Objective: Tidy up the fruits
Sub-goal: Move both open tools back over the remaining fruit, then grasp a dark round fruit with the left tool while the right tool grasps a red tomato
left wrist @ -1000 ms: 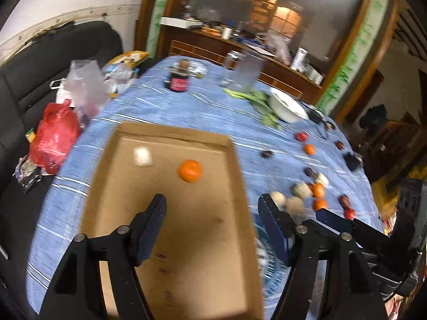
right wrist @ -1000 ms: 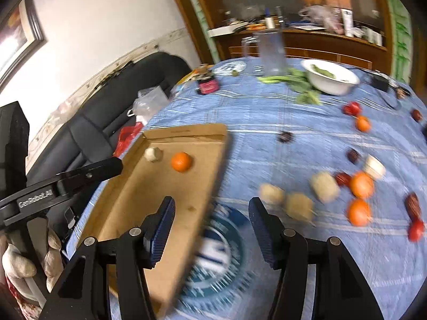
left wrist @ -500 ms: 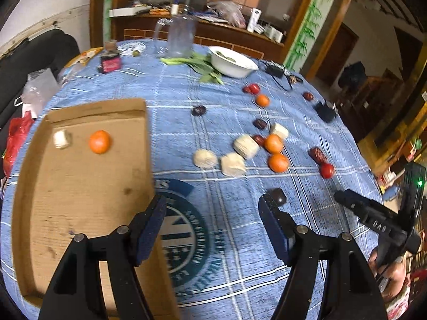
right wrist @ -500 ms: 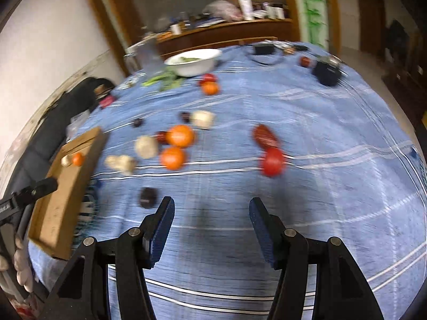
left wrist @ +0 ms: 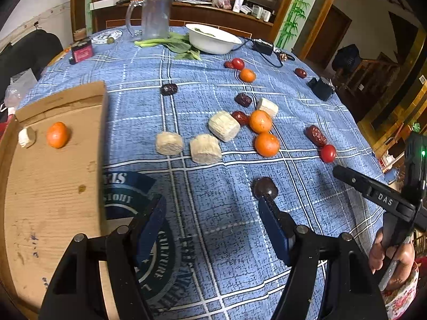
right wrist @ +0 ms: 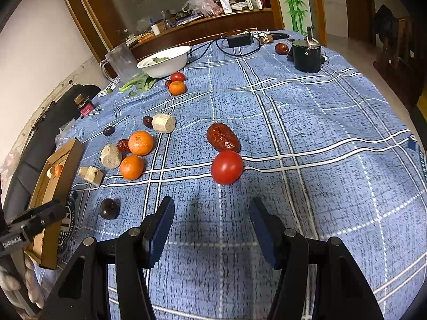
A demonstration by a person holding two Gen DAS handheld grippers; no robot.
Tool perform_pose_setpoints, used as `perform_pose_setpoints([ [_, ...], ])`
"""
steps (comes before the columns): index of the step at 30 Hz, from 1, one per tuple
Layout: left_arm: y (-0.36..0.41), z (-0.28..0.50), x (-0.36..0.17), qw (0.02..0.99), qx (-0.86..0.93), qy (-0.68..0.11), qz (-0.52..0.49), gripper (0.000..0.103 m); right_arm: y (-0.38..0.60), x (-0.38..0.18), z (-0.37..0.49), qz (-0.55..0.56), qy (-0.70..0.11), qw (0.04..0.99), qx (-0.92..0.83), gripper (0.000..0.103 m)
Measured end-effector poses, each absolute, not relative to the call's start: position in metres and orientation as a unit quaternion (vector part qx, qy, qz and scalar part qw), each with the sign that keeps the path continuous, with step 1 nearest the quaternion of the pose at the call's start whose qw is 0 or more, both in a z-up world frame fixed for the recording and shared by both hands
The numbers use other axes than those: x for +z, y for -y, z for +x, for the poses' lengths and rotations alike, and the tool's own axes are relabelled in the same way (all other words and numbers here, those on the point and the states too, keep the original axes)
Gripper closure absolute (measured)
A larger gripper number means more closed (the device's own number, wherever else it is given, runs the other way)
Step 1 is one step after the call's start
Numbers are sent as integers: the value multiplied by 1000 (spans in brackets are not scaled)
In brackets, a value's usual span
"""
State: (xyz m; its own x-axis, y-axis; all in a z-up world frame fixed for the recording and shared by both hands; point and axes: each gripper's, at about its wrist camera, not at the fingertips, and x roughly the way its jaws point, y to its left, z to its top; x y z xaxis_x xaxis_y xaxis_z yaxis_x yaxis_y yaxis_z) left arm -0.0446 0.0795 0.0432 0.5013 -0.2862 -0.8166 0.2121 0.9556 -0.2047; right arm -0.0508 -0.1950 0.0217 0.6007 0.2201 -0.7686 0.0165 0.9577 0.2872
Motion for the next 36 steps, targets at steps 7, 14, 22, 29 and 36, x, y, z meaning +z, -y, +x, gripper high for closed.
perform_pose_setpoints([
  [7,-74,-25,36,869,-134,-475,-41,33,197,14,-37,138,-446,882,59,41],
  [14,-60,8,25,872,-126,-473,-12,47,200,12,-25,142,-447,882,56,41],
  [22,-50,12,14,875,-124,-468,12,55,196,10,-15,124,-439,888,52,41],
  [29,-52,11,14,873,-126,-470,5,55,198,9,-15,126,-430,893,53,41],
  [36,-56,-15,31,874,-169,-455,-38,55,198,9,-16,126,-425,895,53,41],
])
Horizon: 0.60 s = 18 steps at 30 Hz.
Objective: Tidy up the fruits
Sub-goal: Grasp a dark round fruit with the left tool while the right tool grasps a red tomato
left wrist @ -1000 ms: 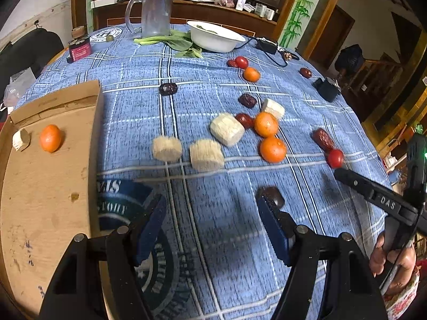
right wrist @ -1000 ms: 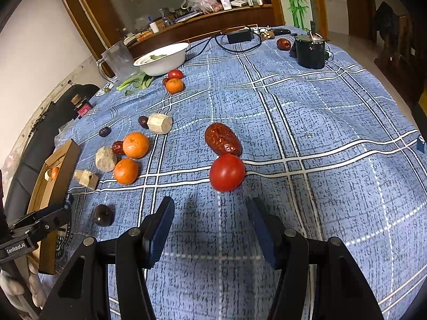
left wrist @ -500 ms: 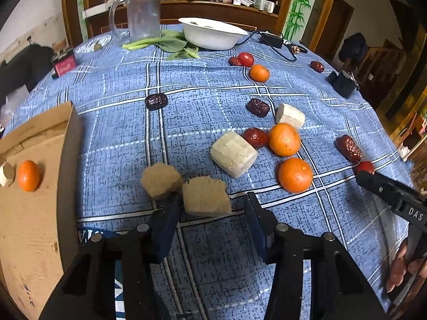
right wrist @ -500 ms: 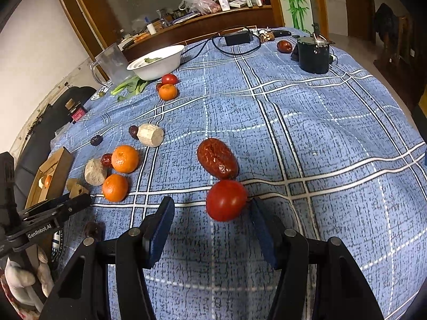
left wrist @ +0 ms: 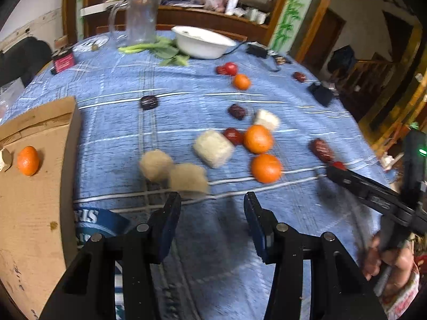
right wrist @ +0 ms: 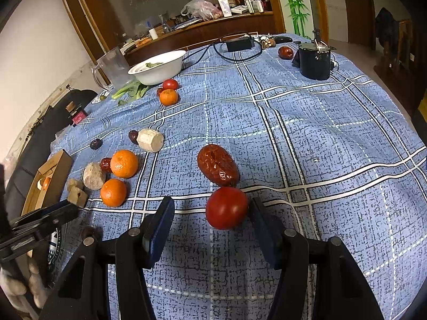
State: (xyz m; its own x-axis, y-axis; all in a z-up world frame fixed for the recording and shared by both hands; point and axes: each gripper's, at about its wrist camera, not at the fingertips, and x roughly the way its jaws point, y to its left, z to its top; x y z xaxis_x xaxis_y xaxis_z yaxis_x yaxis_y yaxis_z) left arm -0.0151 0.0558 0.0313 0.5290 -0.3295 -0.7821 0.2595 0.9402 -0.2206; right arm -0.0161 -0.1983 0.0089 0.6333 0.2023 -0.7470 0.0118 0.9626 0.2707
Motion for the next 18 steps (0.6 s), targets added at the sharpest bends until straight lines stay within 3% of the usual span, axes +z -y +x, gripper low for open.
perform_pose_setpoints([
  [9,-5,-33,17,854,-234,-465,20,58,197,9,-14,116,-424,897,48,45],
  [11,0,-34,13,856,-226,-463,41,68,196,9,-14,110,-425,898,43,49],
  [13,1,-36,13,861,-212,-457,63,80,197,9,-14,104,-425,898,37,60],
  [15,-1,-36,12,861,-214,-457,61,80,199,8,-15,102,-425,899,31,68],
  [18,-3,-38,13,862,-211,-457,57,80,202,8,-16,108,-425,898,30,70],
])
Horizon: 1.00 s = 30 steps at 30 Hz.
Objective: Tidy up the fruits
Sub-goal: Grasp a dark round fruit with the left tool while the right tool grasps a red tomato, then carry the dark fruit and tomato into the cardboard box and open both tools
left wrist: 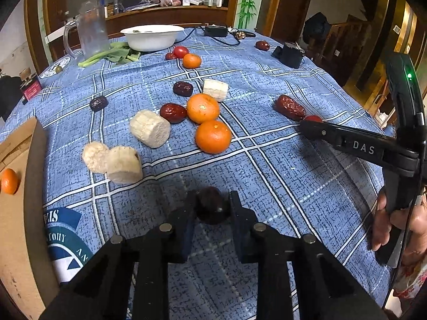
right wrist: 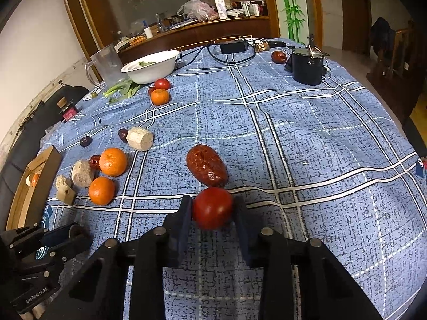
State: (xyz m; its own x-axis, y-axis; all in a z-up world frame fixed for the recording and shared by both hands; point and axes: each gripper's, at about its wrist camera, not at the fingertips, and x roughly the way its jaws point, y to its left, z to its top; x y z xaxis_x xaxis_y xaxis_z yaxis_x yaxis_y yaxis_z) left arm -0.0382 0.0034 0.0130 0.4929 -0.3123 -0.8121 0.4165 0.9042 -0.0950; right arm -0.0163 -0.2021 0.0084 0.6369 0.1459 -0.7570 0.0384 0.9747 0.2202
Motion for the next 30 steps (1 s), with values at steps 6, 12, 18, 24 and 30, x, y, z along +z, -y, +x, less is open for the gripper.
perform_pose_setpoints([
  [6,-16,-50,23,867,-209,-451,36,80,201,13,-28,113,-422,899,26,70],
  [12,-49,-67,42,880,-196,-433,1,80,188,28,-44,106,-413,904,38,70],
  [18,-103,-86,60,898,-162,-408,-36,80,161,52,-60,87,-395,913,60,70],
  [24,-156,-101,75,913,-119,-386,-58,80,114,75,-70,63,-382,916,102,70],
  [30,-217,-100,87,924,-64,-370,-78,80,52,94,-67,42,-382,908,167,70],
])
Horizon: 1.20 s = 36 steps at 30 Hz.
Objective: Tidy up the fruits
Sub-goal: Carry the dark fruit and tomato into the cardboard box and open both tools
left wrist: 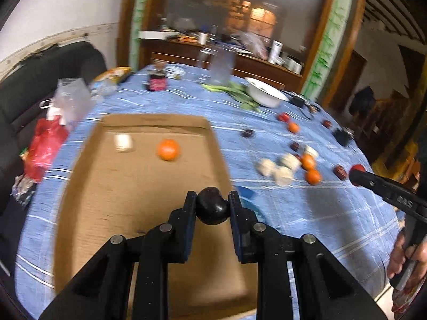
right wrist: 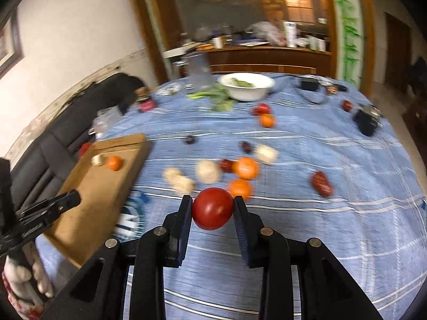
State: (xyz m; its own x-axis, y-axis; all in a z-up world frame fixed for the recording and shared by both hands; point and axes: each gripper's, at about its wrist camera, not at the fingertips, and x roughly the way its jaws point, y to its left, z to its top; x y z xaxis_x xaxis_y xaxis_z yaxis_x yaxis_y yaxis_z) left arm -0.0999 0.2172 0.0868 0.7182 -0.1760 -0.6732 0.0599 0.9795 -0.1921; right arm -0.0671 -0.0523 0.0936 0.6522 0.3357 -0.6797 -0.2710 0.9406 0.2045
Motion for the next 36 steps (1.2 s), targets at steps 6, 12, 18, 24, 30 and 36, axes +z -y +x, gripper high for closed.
perform_pose_setpoints([
  [6,-266,-74,91,922,-16,-379,-74,80,-21,98,-47,47,-402,882,239,69],
  [12,-297,-38,77,906,7,-417,-75,80,-100,83,-17,19,-428,859,281,69],
  [18,-309,-8,52,883,20,-462,-75,80,-152,53,15,-15,-463,838,288,69],
  [24,-322,8,35,868,32,-489,-82,80,-172,31,35,-30,-489,824,286,69],
  [30,-325,14,29,860,38,-503,-82,80,-183,19,42,-46,-500,817,284,69],
  [36,-324,16,28,859,43,-504,-77,78,-185,18,44,-57,-498,818,282,69],
])
